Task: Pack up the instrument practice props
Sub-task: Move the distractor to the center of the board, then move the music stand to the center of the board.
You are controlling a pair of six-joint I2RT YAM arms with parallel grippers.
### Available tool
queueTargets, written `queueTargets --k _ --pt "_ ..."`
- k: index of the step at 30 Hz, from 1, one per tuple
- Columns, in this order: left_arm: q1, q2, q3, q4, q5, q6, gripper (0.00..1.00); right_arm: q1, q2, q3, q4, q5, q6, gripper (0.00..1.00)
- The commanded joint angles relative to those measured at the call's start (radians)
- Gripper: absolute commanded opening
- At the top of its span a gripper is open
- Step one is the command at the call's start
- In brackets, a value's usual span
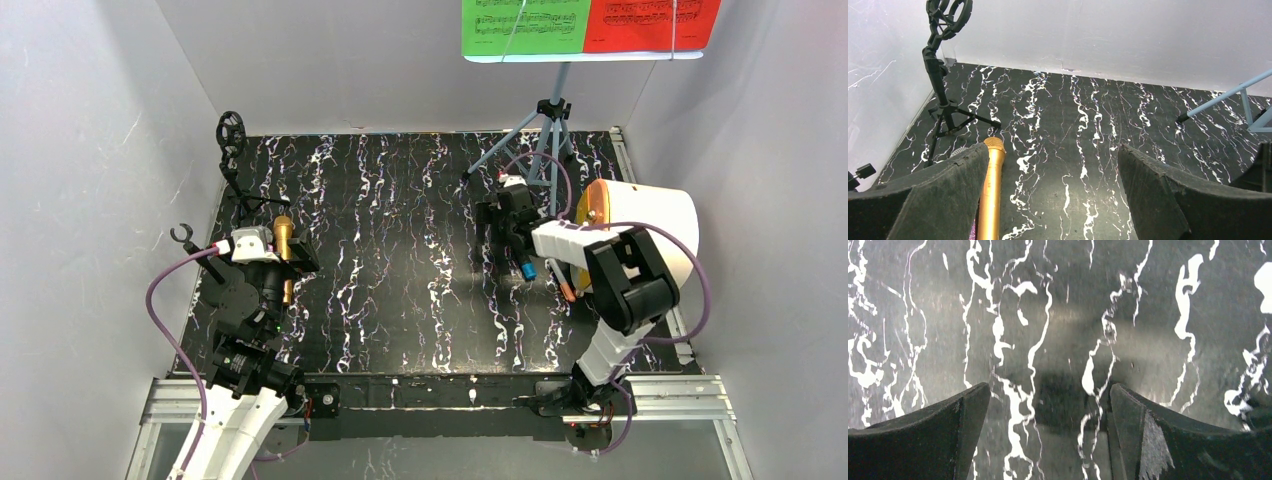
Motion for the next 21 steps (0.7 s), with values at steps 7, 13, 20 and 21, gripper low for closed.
queueTargets --k 7,13,20,21 --pt "-0.005 -0.007 0.0 0.012 -0.024 0.009 0.98 -0.007 -0.316 0.009 0.037 -0.029 -0.08 0.99" --pt "-0.006 -0.012 0.001 0.009 -0.024 0.008 0.98 -0.108 -0.373 0.057 0.19 0.022 -0.139 0.99" --pt "-0.01 -0.026 0.001 0.009 -0.024 0.013 0.98 -0.196 -0.393 0.055 0.449 0.026 -0.158 0.98" --pt "-0.011 -0.028 0.001 0.009 -0.027 0.015 0.98 -0.207 -0.388 0.055 0.484 0.027 -0.165 0.98"
